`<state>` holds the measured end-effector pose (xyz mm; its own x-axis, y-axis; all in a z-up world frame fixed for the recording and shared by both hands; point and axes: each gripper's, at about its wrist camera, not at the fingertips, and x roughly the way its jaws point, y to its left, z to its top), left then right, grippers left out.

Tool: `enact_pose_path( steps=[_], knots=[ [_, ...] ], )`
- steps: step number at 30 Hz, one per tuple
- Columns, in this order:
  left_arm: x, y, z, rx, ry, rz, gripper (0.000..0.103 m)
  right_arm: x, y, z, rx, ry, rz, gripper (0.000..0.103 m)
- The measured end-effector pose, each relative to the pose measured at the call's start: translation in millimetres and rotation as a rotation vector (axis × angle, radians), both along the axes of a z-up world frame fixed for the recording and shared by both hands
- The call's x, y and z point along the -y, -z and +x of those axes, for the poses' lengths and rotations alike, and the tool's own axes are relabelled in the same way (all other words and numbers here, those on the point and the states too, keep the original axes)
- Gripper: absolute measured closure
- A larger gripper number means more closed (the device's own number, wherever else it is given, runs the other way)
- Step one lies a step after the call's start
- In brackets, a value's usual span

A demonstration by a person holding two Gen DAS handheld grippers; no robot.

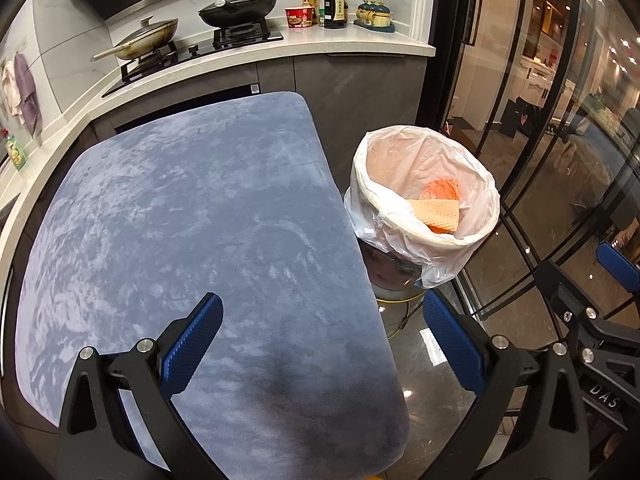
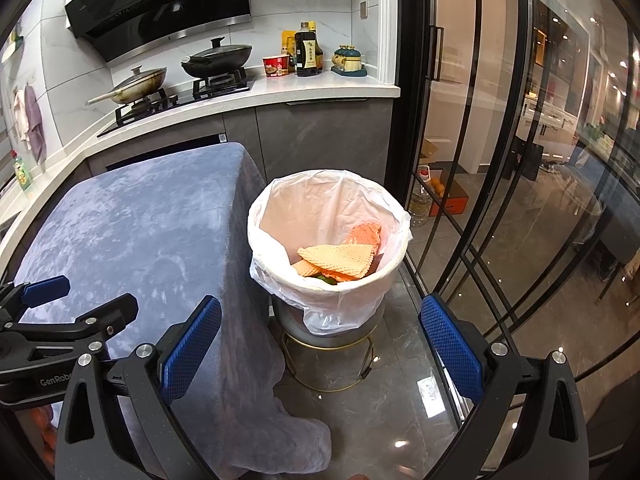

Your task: Collect trash

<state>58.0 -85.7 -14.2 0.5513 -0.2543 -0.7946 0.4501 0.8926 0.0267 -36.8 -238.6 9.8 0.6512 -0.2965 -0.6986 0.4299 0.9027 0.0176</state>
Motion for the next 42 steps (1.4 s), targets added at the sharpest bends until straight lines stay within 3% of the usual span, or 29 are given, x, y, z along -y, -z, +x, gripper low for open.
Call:
enact_pose_path(
  steps=[42],
  knots=[
    [23.1, 27.5, 11.0, -0.025, 0.032, 0.06, 0.007, 11.7, 17.0, 3.5, -0.04, 0.03, 0.022, 0.006]
  ],
)
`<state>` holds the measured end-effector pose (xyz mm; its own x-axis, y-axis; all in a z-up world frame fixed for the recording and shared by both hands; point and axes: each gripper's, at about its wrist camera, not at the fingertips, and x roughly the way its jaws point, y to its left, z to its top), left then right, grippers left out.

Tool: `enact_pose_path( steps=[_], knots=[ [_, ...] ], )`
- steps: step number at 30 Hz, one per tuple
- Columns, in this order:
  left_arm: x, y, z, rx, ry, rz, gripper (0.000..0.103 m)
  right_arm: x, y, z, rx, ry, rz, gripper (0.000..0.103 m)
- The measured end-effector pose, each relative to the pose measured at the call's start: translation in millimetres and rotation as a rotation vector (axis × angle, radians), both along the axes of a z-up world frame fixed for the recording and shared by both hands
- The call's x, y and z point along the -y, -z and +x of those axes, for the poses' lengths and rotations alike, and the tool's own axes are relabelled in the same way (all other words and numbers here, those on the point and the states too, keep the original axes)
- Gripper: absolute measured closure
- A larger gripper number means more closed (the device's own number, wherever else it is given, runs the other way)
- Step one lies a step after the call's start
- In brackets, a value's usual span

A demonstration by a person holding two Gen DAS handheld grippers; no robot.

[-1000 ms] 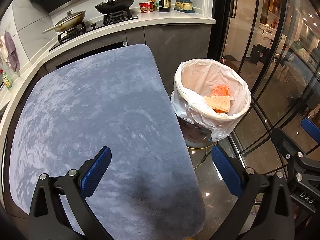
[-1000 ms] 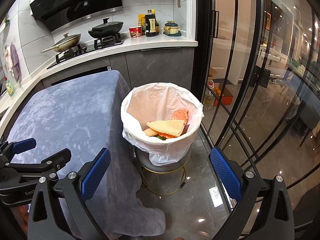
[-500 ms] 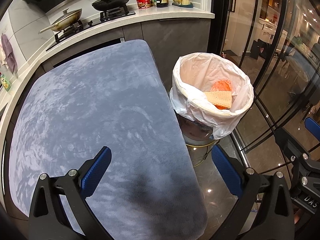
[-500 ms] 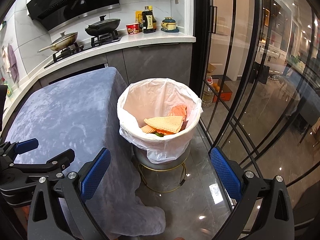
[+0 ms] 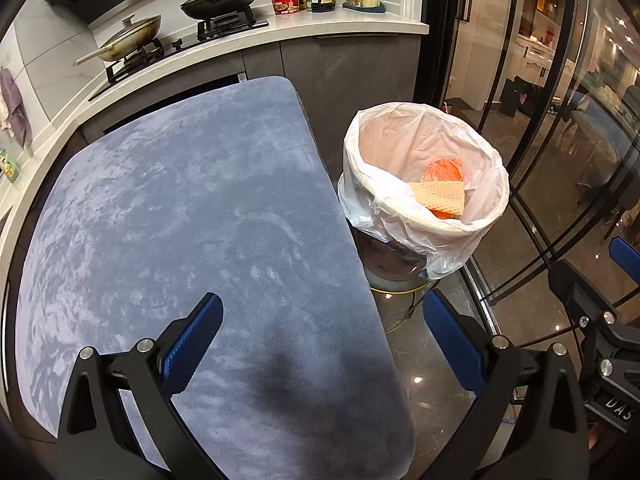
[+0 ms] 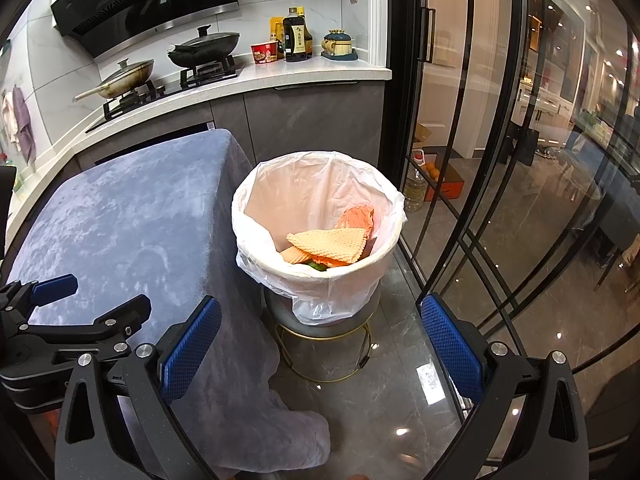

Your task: Collect trash

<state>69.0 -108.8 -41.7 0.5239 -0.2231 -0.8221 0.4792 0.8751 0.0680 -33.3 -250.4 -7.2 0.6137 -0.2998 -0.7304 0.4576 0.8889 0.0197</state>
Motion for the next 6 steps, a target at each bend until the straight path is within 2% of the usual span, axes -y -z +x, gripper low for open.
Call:
enact_pose_path(
  steps=[6],
  knots=[
    [2.9, 2.3, 2.8, 0.009, 0.006, -0.006, 0.007, -0.5, 1.7, -0.2, -0.005, 0.001, 0.004, 0.006]
  ],
)
